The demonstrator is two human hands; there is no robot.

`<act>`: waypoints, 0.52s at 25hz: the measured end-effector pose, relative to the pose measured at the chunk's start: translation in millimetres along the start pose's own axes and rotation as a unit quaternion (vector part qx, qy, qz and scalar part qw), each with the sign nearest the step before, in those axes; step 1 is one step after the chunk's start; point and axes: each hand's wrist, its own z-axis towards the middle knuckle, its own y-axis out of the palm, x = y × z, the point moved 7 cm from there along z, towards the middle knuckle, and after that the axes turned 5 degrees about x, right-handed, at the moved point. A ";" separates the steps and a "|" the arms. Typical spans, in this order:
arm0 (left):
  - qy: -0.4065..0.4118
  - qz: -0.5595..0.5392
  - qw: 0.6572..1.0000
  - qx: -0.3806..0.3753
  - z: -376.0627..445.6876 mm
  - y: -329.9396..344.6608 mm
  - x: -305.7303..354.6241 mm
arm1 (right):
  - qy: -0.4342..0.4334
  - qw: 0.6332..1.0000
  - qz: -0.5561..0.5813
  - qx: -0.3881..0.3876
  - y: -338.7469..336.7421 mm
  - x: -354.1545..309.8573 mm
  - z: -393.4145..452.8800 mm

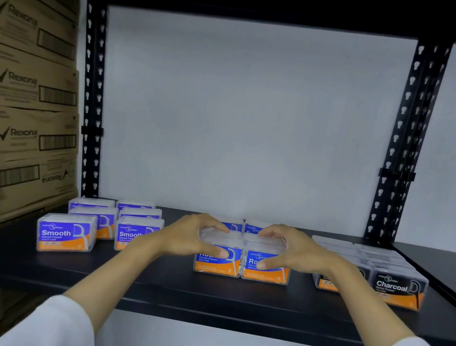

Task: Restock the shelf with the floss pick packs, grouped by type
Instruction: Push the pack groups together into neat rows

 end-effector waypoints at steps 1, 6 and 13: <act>-0.002 -0.016 1.000 0.006 2.8 -2.0 1.1 | 0.000 1.000 0.010 0.004 -2.6 -1.6 1.9; 0.006 -0.004 0.999 0.038 38.9 -11.1 -1.8 | -0.003 0.998 0.031 0.054 -14.6 -2.9 28.5; -0.015 0.067 0.998 -0.007 92.0 -5.0 -22.4 | 0.019 0.998 -0.008 0.065 -18.7 16.1 68.4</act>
